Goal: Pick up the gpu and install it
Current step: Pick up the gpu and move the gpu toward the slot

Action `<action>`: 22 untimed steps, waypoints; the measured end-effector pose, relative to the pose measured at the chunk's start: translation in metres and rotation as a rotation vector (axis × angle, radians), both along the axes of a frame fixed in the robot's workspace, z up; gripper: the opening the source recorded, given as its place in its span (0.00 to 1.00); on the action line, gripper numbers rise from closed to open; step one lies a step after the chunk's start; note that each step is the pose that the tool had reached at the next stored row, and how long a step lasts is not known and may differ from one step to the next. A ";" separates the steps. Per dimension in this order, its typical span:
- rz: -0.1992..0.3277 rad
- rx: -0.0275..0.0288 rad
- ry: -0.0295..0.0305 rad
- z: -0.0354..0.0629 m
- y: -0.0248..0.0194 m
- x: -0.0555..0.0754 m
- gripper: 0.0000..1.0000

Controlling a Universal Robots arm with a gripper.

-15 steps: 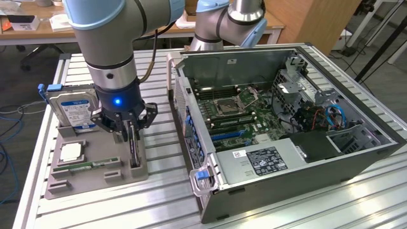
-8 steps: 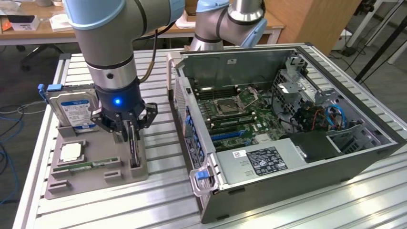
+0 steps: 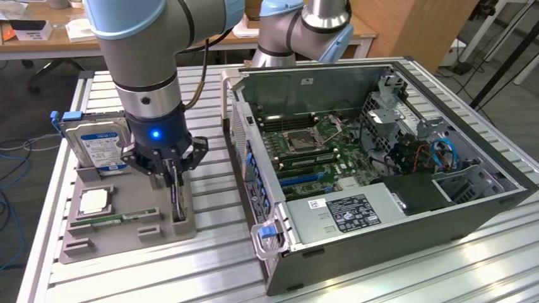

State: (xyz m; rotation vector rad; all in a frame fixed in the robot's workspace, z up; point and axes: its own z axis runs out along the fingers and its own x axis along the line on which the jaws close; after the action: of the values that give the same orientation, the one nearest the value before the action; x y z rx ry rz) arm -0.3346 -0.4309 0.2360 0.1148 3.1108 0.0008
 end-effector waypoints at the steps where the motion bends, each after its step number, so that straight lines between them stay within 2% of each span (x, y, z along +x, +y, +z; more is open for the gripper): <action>1: 0.000 0.0000 0.0000 0.0000 0.0000 0.000 0.27; 22: 0.000 0.0000 -0.0001 0.0000 0.0000 0.000 0.26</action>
State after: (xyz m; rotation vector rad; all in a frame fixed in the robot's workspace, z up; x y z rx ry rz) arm -0.3346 -0.4309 0.2359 0.1148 3.1107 0.0008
